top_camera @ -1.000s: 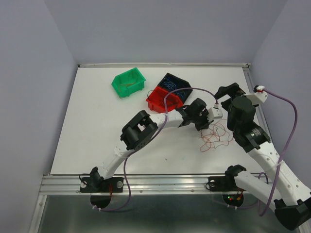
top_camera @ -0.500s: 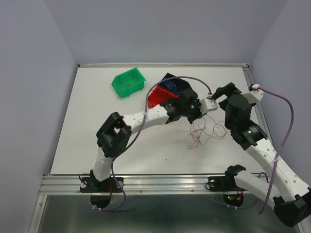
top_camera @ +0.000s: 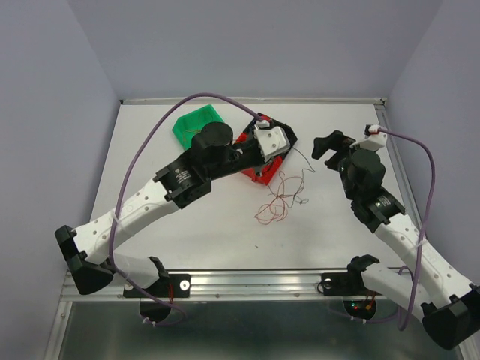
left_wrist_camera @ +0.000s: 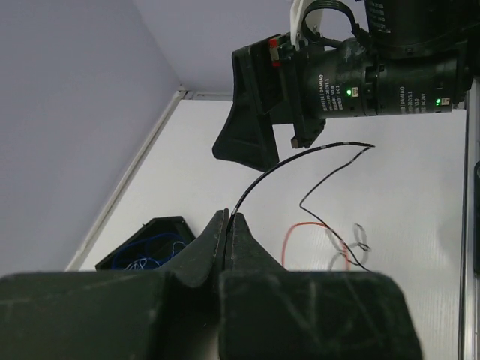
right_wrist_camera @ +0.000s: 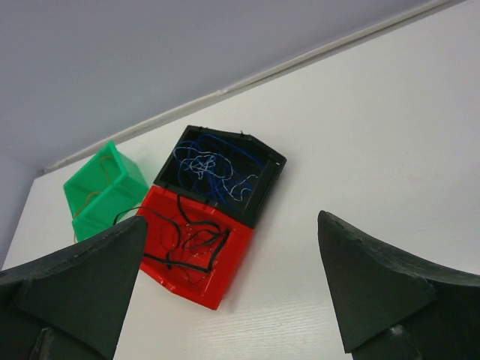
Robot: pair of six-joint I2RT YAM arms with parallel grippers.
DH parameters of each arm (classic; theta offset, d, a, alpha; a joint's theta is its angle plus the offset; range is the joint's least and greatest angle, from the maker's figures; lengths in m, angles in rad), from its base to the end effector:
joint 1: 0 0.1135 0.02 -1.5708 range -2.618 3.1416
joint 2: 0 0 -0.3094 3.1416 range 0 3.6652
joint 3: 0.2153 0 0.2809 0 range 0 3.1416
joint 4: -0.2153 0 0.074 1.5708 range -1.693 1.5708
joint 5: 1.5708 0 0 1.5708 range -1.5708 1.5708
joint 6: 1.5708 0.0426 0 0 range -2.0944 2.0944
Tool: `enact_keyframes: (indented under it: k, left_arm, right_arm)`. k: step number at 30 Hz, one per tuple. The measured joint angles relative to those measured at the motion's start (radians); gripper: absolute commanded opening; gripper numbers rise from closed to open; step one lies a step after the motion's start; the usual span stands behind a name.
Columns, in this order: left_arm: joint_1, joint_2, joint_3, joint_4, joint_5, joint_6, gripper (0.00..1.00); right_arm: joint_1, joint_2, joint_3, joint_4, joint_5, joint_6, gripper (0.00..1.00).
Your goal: Untangle the cables
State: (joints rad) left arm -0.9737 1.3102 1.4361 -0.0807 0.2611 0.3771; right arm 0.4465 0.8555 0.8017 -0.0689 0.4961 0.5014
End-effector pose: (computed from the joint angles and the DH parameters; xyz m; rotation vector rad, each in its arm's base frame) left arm 0.1708 -0.2708 0.5117 1.1360 1.0773 -0.6716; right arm 0.1936 0.0702 0.3786 0.4138 1.6356 0.2934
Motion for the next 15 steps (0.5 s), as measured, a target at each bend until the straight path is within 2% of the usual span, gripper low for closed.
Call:
enact_keyframes:
  k: [9,15]
  left_arm:
    - [0.000,-0.126,-0.095,-0.006,-0.165,-0.023,0.00]
    - [0.000,-0.192,-0.170,0.038,-0.312,-0.023,0.00]
  right_arm:
    - [0.000,0.108,0.000,0.170,-0.272,-0.073,0.99]
    - [0.000,0.145,-0.001,0.274,-0.576,-0.153,0.99]
